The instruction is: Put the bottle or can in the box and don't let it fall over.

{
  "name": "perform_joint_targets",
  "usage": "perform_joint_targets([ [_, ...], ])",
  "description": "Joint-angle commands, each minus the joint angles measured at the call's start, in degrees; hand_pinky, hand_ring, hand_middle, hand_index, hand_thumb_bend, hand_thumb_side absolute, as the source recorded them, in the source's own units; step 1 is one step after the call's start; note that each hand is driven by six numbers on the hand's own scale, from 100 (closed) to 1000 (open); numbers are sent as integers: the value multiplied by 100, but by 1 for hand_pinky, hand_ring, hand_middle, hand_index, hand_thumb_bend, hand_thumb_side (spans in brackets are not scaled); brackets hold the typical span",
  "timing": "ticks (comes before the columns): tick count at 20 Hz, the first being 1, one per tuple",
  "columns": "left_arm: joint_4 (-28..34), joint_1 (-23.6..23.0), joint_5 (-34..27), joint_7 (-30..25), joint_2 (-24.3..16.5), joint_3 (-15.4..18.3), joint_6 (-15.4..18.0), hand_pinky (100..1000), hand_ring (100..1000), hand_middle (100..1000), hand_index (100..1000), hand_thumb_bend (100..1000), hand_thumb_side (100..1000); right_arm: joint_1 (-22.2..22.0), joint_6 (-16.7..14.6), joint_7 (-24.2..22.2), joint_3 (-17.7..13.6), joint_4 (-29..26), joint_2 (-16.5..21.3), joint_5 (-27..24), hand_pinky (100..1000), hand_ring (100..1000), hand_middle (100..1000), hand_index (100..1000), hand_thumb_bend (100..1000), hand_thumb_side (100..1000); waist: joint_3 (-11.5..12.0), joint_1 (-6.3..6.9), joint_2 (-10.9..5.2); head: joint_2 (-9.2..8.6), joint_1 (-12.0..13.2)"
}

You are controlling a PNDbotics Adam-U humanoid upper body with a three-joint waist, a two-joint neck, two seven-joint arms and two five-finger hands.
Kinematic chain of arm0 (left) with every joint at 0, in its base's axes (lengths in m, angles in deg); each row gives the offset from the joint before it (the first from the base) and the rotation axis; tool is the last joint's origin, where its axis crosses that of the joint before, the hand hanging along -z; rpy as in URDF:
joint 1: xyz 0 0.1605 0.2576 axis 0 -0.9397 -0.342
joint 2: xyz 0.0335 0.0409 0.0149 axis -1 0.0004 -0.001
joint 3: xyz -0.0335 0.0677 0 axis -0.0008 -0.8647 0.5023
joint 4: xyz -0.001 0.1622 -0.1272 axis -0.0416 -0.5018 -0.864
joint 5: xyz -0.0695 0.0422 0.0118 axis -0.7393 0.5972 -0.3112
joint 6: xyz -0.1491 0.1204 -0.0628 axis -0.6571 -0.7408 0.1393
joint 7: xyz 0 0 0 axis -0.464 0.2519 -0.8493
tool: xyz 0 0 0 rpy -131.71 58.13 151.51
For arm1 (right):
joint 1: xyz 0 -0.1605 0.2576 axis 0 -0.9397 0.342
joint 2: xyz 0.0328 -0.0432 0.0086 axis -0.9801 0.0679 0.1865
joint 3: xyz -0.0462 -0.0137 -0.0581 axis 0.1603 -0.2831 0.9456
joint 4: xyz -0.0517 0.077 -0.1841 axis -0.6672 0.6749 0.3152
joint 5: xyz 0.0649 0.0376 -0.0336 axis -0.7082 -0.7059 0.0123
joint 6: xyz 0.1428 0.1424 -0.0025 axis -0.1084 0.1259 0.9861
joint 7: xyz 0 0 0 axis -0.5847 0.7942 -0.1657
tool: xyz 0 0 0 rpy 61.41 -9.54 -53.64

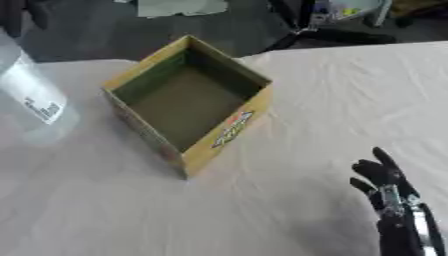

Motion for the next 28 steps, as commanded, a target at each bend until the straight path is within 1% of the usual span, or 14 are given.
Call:
perform_joint_targets([
  [1,10,253,-84,7,-59,40,-2,448,210,254,257,100,610,40,0,-27,16,-70,135,-32,817,847,983,738,100,786,-30,15,-90,-62,34],
  [4,-24,386,-127,52,-53,43,-1,415,211,252,258,100,611,50,23,-28,25,-70,151,-28,817,846,984,738,100,791,-63,59,-85,-29,28],
  [10,2,542,-249,178,-135,86,-42,406,211,247,260,100,612,25,77,1,16,-70,200,-19,816,846,984,737,100,805,-31,133,-123,40,-24],
  [11,8,575,-271,219,-147,102,-27,404,211,244,259,100,614,21,77,4,17,-70,211,-20,816,846,984,737,100,793,-23,143,-131,45,-24],
  [12,8,607,-296,258,-154,109,-17,402,210,244,259,100,646,20,76,5,19,-70,224,-27,816,846,984,737,100,803,-20,151,-137,43,-20],
  [13,10,637,-321,291,-156,116,-6,401,209,242,259,100,615,23,76,4,22,-70,235,-38,816,846,984,737,100,792,-20,157,-142,40,-17],
  [16,-33,735,-371,393,-129,146,23,386,204,238,259,100,620,52,73,-13,35,-70,255,-77,815,846,984,737,100,791,-60,164,-132,11,12],
  [18,-113,797,-389,459,-71,179,9,379,200,236,259,100,622,108,49,-38,52,-70,279,-120,815,845,983,737,100,783,-151,174,-101,-50,87],
  [23,-198,866,-316,516,3,237,-13,373,195,236,259,100,625,246,-44,-145,106,-70,287,-230,815,845,982,737,100,773,-463,187,14,-206,357],
  [28,-186,921,-206,535,11,260,62,373,194,234,260,100,627,331,-94,-204,136,-70,223,-203,815,845,983,737,100,777,-639,197,129,-310,467],
])
